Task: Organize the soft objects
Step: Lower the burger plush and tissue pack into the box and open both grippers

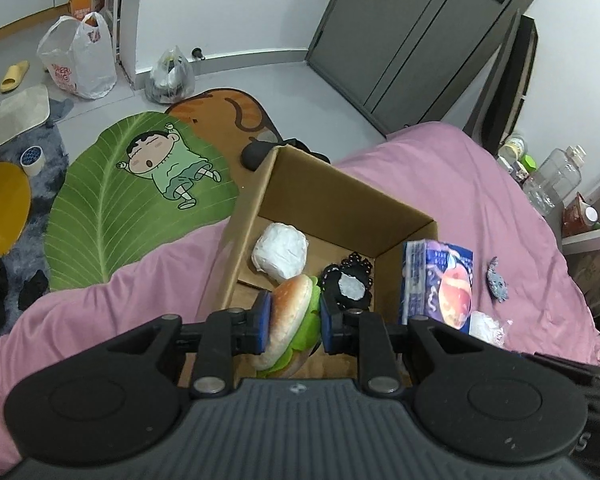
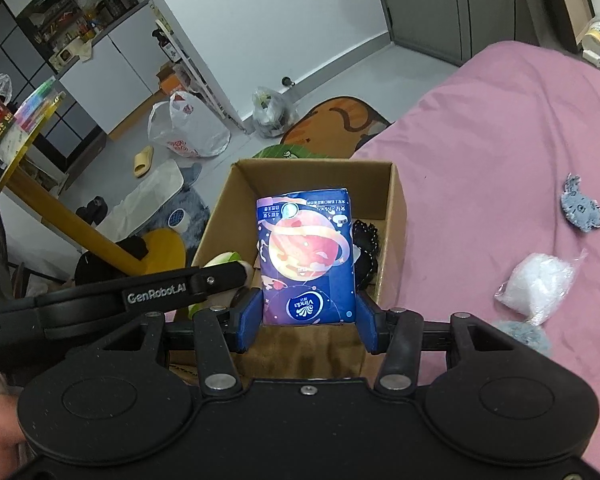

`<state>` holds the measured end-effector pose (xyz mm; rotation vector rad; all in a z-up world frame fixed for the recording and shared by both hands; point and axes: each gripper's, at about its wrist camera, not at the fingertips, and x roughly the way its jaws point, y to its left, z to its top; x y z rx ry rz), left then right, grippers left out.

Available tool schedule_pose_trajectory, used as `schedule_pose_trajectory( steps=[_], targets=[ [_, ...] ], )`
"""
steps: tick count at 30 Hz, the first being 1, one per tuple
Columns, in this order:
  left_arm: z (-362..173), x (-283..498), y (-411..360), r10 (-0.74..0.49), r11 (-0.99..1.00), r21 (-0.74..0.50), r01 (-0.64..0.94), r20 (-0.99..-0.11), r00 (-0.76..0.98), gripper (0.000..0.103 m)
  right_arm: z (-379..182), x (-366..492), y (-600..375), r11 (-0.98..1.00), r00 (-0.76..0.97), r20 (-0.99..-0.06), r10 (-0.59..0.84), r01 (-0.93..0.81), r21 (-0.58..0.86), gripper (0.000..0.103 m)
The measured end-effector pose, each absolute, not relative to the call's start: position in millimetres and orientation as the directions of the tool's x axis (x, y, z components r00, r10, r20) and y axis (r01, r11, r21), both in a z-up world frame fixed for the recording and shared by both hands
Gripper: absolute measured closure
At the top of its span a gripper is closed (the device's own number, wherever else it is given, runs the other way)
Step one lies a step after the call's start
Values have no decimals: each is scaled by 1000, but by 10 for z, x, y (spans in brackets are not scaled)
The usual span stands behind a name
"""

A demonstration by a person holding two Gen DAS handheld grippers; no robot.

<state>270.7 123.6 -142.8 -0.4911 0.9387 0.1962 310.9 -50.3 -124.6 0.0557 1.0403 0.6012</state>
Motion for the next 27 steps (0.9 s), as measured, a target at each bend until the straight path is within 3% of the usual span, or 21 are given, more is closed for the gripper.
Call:
schedule_pose_trajectory(
  steps=[20,27],
  targets=[
    [-1312,2685,1564,-20,852,-328,-407,-798,602,77,-1509,3150,-168,849,316,-843,434,-457,265,54],
    [-1331,2570,1643,-16,846,-319,-429,-817,576,64,-1455,3143,-153,875,368,-847,382,-439,204,40]
  ],
)
